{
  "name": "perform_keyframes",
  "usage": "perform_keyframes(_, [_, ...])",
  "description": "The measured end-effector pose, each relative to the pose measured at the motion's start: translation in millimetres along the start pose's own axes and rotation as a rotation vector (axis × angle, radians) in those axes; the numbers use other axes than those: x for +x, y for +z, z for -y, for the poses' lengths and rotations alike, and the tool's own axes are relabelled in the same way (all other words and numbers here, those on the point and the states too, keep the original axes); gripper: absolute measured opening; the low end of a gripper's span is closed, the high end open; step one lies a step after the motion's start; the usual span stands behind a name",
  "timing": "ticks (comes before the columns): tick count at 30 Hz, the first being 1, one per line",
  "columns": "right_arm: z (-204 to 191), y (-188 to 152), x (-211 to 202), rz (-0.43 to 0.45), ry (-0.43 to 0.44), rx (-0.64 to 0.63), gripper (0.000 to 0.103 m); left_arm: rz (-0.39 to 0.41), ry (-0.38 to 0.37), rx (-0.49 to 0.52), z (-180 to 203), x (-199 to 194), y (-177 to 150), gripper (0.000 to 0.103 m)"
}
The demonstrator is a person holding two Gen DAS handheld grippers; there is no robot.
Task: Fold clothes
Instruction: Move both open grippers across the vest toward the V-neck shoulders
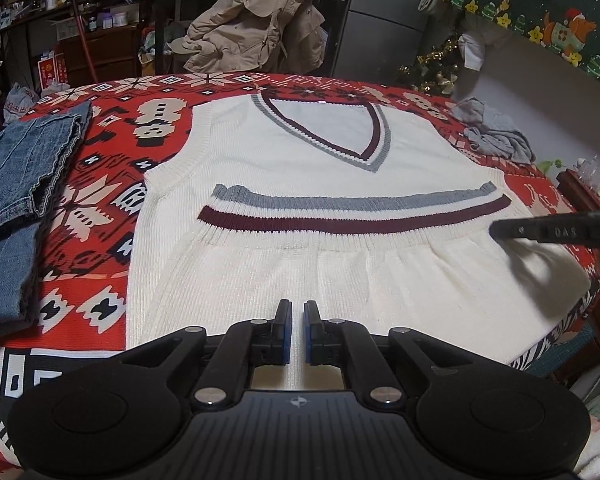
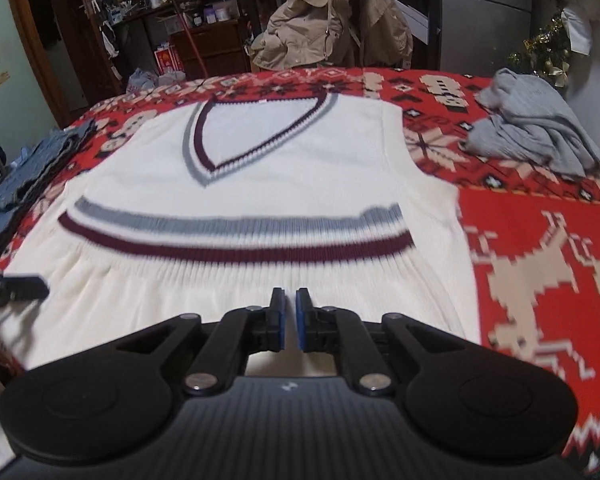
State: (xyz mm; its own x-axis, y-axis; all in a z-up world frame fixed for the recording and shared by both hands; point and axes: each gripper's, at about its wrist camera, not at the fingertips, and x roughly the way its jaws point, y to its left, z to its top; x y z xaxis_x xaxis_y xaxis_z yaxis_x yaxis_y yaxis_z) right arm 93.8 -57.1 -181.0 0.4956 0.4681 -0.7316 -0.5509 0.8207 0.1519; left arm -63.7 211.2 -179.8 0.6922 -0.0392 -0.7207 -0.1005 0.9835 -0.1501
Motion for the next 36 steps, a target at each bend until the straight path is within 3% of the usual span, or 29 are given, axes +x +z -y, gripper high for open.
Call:
perform_keyframes(5, [5.7,-3.3,-17.7,0.024,0.022,0.018,0.005,0.008,0.005,-0.009,-3.7,-5.8,1.5,0.006])
perform_keyframes(12, [47.9,-38.0,-66.2,0.012,-0.065,0.073,0.005,0.016,0.061,-0.011,-21.2,-12.8,3.5,0.004])
perform_keyframes(19, [64.7,-41.4,-52.1,0.000,-0.104,0.094,0.005,0.006,0.070,-0.003,-23.9,-2.6,5.7,0.004])
perform_keyframes(29, [56.6,5.5,-5.3,0.017,-0.058,0.093,0.007,0.006,0.009,-0.024,-30.1,19.6,34.6,0.006])
perform_keyframes(36, [60.1,-3.1,-25.6,0.015,-0.043,0.055,0.013,0.024,0.018,0.037,-36.9,7.7,41.2,0.009])
